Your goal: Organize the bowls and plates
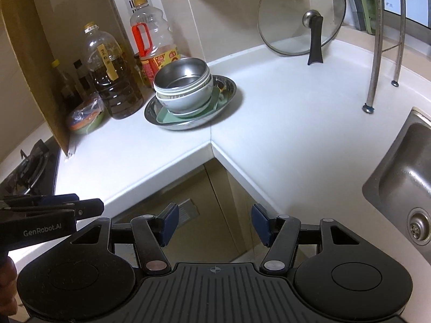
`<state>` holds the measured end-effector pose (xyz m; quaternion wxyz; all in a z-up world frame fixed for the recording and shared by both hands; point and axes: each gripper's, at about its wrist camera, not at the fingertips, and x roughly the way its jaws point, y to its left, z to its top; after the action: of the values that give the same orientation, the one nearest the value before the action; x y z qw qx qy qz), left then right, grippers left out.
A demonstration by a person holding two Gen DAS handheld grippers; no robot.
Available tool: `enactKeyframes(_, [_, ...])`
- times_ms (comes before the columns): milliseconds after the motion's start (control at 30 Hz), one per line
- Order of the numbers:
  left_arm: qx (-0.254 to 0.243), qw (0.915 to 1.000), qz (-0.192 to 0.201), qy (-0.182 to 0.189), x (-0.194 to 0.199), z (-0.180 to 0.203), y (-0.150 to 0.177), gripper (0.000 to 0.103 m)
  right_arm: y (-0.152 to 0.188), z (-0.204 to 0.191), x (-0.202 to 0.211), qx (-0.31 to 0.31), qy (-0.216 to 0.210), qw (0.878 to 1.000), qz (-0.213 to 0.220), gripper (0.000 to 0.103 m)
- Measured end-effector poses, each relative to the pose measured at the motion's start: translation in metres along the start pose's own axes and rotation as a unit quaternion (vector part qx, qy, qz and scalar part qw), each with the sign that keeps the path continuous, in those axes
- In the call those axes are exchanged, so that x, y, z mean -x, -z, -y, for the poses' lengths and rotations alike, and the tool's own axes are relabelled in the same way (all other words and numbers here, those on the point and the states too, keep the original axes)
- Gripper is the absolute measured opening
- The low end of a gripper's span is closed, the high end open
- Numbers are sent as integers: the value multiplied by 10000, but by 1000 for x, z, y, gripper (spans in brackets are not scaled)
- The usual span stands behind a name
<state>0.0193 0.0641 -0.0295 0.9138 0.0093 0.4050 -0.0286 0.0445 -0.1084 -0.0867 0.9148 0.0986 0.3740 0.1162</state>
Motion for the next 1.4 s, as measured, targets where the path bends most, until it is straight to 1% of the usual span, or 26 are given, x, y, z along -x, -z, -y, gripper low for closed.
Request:
enactKeyframes(267, [-123, 9999, 10, 116, 7, 25, 5, 40, 4, 14, 7, 27, 7, 9999, -102, 60])
enactKeyframes(533, [-167, 9997, 41, 150, 9, 38, 5, 40, 2, 19, 9, 111, -56, 9999, -98, 60])
enactKeyframes(1400, [-167, 9998, 52, 120, 9, 40, 4, 40, 0, 15, 5, 174, -99, 9997, -142, 60])
